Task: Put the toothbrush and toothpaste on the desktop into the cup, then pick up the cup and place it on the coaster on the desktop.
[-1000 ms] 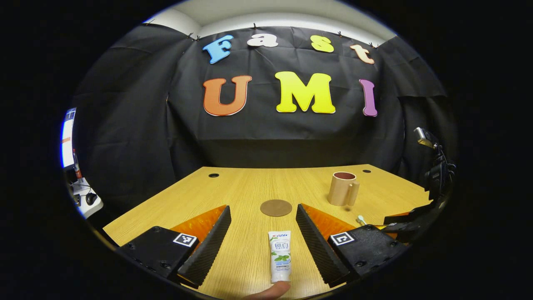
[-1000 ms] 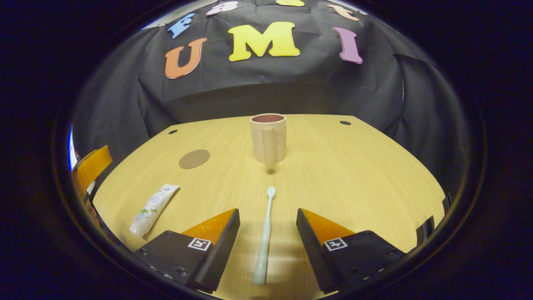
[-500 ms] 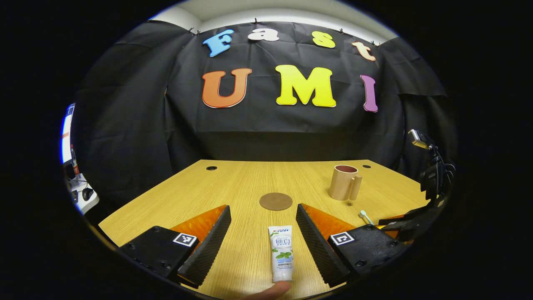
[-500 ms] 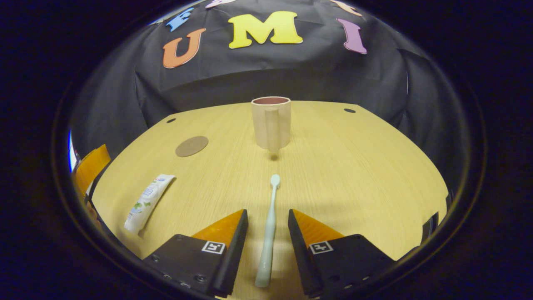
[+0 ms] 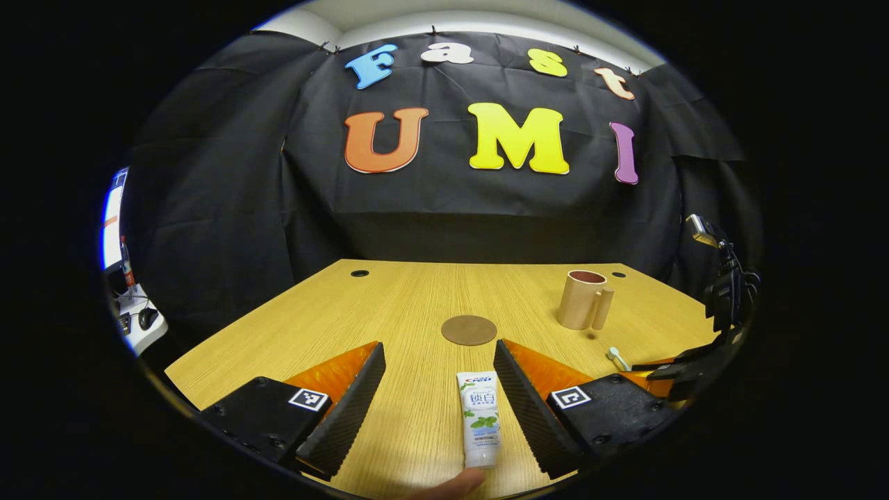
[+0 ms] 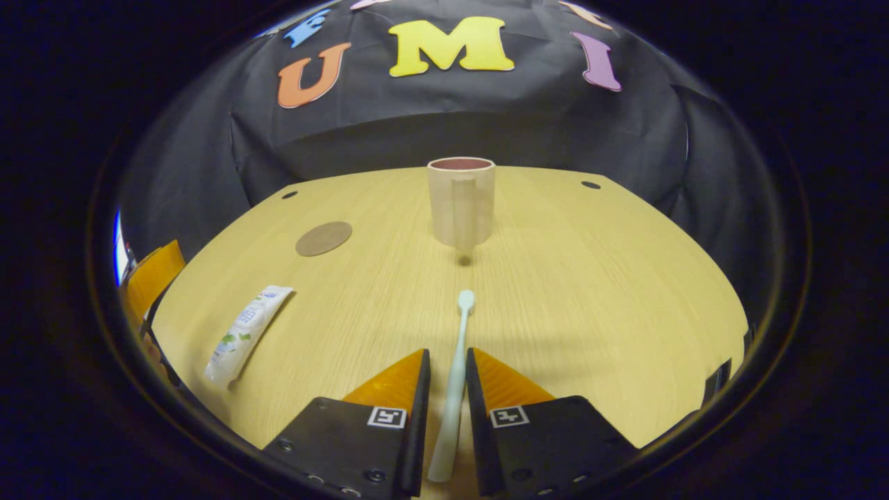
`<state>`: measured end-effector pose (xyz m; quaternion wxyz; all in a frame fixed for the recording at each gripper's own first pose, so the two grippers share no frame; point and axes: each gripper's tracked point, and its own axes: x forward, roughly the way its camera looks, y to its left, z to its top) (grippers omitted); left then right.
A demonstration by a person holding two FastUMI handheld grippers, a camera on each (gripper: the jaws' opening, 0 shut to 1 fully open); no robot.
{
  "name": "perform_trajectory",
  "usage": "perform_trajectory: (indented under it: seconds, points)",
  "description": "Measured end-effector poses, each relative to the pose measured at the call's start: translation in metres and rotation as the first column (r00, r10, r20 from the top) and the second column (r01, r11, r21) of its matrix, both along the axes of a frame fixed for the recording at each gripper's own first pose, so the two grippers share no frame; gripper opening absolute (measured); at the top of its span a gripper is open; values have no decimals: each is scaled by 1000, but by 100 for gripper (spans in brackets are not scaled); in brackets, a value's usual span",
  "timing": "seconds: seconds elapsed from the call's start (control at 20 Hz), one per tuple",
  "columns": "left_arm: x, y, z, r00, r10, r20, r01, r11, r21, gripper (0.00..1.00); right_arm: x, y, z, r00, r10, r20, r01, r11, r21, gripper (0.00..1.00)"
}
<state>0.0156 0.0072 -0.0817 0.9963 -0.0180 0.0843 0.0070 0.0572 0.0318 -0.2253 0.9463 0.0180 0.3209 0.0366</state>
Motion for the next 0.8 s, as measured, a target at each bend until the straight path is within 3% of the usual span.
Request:
perform_trajectory:
  seconds: [0.05, 0.15, 0.8]
  points:
    - [-1, -2, -1, 1000, -1, -5, 1, 1000, 0, 100, -1, -5, 5, 1000, -13, 3, 13, 1000, 0, 28]
    - [-1, -2, -3, 1000, 2, -10, -2, 1000, 6, 100, 2, -4, -1, 1000, -10, -1, 10, 999, 31, 12]
    - [11, 0, -19, 997, 29, -71, -28, 1000, 10, 100, -5, -11, 6, 998, 12, 59, -18, 996, 90, 10]
